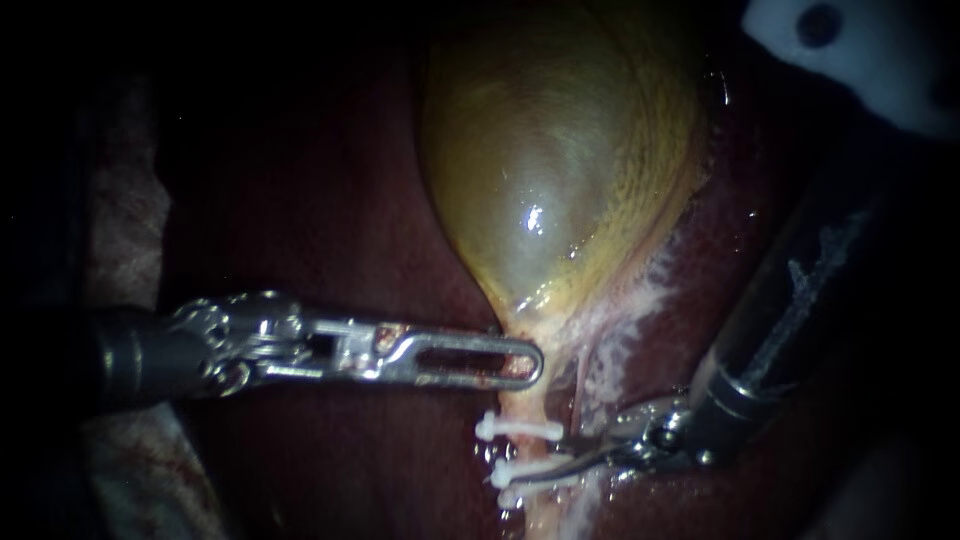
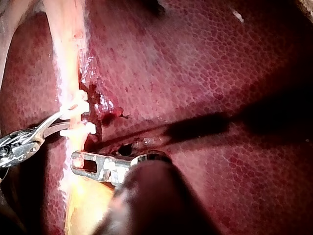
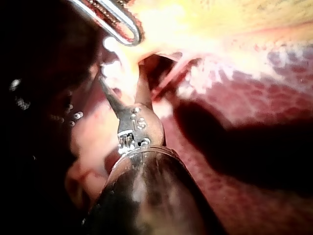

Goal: Go to the cutting position left tube

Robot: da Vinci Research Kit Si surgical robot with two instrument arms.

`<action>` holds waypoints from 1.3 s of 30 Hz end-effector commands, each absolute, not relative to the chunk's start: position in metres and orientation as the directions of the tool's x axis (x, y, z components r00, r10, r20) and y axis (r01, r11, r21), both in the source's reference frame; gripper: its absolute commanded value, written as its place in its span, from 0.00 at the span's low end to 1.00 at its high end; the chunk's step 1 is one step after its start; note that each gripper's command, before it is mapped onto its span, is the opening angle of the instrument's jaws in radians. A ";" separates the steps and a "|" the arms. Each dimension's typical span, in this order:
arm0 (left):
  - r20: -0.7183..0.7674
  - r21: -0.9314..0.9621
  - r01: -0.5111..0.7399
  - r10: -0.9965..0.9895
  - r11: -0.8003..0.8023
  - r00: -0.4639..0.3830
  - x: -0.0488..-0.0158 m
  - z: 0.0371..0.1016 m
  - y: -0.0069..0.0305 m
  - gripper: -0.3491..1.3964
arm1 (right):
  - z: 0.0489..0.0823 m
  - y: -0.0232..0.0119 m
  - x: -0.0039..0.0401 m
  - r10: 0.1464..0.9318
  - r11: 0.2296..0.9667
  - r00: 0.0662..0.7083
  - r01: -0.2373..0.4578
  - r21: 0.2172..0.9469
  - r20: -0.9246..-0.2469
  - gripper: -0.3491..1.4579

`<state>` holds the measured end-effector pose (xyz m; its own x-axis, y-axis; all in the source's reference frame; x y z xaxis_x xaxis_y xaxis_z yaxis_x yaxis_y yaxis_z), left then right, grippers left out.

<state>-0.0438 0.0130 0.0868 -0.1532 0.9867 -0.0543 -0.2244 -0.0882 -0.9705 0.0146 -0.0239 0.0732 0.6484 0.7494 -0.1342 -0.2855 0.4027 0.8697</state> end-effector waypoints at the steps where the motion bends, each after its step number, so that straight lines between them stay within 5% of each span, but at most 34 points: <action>1: -0.054 -0.971 -0.224 0.987 -0.088 -0.153 -0.0438 0.0868 0.0130 0.00 | 0.0732 -0.0239 0.0148 0.751 0.399 0.648 -0.290 0.870 -0.128 0.62; 39: -0.054 -0.971 -0.224 0.987 -0.088 -0.153 -0.0438 0.0868 0.0130 0.00 | 0.0748 -0.0232 0.0164 0.789 0.344 0.608 -0.326 0.881 -0.083 0.38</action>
